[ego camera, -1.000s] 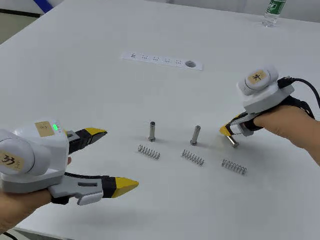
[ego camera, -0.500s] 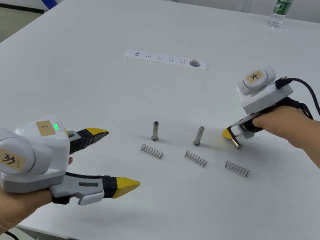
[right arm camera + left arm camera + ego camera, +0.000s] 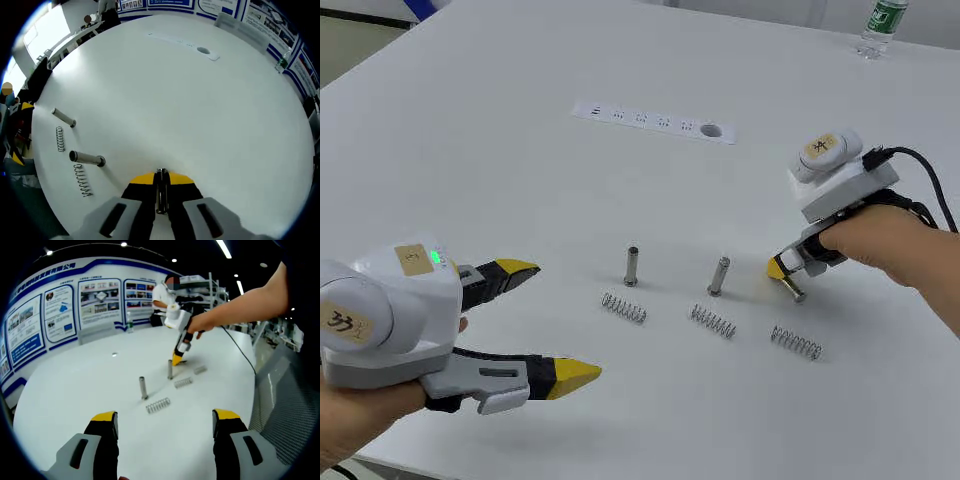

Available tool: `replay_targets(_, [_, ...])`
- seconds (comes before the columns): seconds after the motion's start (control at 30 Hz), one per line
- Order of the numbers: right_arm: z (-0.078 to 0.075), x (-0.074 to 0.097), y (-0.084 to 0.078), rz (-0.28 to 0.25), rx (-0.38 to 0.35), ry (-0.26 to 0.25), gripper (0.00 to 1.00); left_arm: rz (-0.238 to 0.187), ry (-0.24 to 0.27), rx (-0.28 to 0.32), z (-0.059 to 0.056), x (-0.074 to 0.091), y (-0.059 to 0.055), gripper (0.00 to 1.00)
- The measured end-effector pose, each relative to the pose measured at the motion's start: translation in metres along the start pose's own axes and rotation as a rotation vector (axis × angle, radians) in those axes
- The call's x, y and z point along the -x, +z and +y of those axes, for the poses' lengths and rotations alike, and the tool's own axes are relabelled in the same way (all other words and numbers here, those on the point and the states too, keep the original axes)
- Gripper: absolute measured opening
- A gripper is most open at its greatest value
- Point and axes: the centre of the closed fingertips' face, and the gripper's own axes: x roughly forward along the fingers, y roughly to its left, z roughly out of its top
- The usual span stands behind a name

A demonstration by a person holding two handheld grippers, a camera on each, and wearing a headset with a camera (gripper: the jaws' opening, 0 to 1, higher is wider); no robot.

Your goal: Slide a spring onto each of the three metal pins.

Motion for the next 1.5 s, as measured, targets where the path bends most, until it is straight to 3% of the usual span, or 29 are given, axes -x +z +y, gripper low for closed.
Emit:
replay_targets(0.17, [0.000,0.001,0.001,-0.014,-0.012,-0.019,0.08,0.001,0.000,-0.002,-0.001,0.000,0.000,0.78])
replay_targets(0.37, [0.002,0.006,-0.004,-0.076,-0.021,-0.009,0.08,-0.003,0.002,-0.008,0.000,0.001,0.004,0.78])
replay_targets(1.03, [0.012,0.053,-0.008,-0.230,-0.007,-0.028,0.09,-0.007,-0.016,-0.037,-0.006,-0.002,0.013,0.78])
replay_targets(1.5, [0.017,0.058,-0.017,-0.251,0.008,-0.026,0.09,-0.012,-0.018,-0.047,-0.009,-0.002,0.017,0.78])
